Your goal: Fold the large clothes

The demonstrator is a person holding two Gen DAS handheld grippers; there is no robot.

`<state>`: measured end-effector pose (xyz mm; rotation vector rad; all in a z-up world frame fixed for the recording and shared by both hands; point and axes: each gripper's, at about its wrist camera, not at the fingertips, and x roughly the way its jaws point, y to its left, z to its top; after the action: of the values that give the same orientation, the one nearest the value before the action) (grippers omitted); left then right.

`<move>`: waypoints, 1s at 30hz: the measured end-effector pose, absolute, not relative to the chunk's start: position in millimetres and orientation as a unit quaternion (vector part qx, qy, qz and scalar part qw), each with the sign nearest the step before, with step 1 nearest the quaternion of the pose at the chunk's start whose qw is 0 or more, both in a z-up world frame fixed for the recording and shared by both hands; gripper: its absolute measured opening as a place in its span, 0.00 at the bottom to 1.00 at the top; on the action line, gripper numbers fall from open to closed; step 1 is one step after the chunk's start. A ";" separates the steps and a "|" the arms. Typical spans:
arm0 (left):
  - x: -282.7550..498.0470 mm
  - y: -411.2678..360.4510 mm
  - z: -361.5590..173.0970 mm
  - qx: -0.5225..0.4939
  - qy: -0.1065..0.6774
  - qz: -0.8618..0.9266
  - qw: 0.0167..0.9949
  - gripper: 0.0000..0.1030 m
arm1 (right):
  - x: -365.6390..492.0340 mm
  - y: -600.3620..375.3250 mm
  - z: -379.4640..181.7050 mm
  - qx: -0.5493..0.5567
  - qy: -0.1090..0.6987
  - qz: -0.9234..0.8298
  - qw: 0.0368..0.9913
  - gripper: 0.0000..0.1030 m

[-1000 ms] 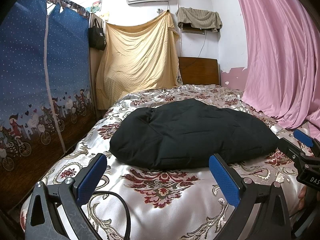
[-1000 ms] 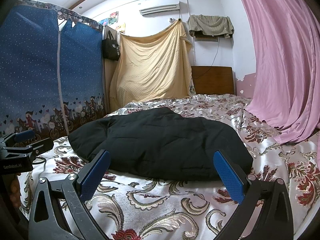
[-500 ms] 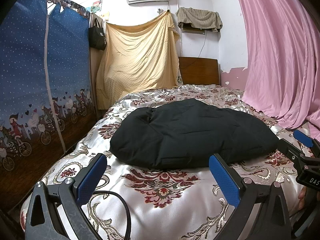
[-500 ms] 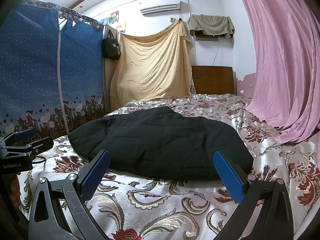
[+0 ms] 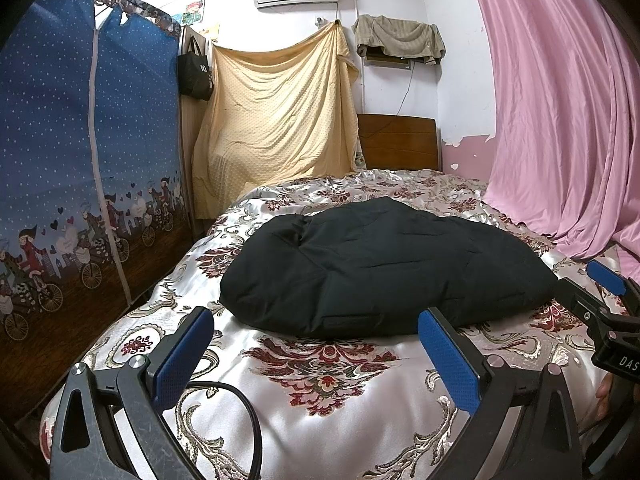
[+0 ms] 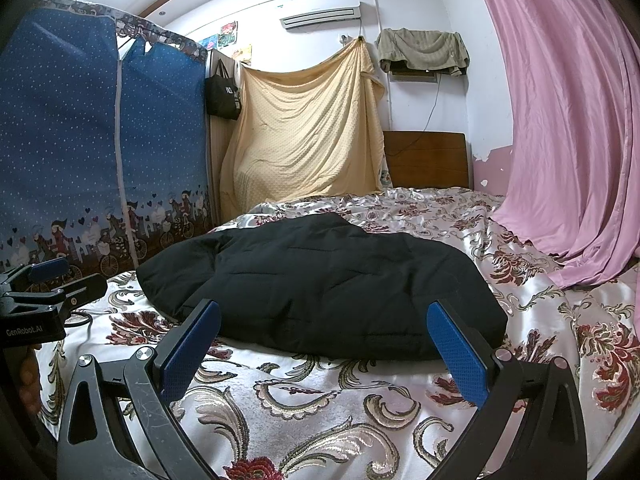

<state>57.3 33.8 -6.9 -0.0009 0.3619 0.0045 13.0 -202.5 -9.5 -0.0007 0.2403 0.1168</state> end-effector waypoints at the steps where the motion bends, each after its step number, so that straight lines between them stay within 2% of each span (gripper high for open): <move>1: 57.2 33.9 -7.0 0.000 0.180 0.002 0.984 1.00 | 12.3 -202.2 -10.0 0.000 0.120 0.058 0.991 0.99; 30: 55.8 38.5 -9.8 0.004 0.187 0.035 0.982 1.00 | 10.8 -200.0 -11.6 -0.003 0.122 0.059 0.991 0.99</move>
<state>55.8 38.5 -9.8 0.0077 0.3759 0.0704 10.8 -200.0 -11.6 -0.0051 0.2453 0.1185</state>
